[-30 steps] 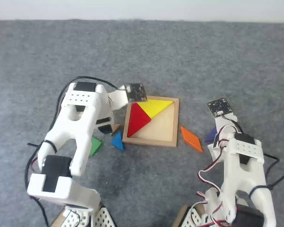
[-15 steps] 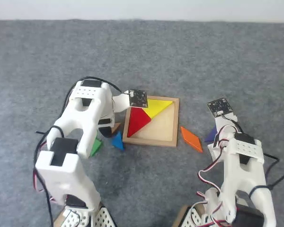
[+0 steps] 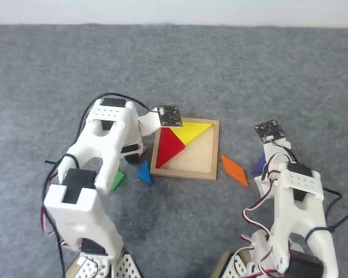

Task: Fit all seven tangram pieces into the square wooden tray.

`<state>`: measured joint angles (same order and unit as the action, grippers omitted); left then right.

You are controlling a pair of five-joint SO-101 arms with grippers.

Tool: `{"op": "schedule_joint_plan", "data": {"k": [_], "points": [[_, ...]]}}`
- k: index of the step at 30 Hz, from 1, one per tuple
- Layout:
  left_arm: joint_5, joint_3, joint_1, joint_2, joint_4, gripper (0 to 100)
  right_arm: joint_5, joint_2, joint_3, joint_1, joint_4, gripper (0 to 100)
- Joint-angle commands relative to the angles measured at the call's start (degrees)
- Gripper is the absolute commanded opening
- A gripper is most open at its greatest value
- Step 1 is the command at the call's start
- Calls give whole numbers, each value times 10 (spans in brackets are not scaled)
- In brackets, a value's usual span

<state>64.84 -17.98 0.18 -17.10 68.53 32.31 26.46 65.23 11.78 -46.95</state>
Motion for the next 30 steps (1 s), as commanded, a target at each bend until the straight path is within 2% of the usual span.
{"op": "schedule_joint_plan", "data": {"k": [1,4,14,19,24,30], "points": [[-7,26,3,4,-3,168,5,0,-3,7,6,98],[-13,25,3,5,17,166,4,0,-3,7,6,98],[-163,29,4,11,62,116,4,0,-3,7,7,98],[-222,29,5,11,54,118,4,0,-3,7,7,98],[-276,31,25,11,54,219,4,0,-3,7,7,98],[-281,61,38,4,49,221,4,0,-3,7,6,98]]}}
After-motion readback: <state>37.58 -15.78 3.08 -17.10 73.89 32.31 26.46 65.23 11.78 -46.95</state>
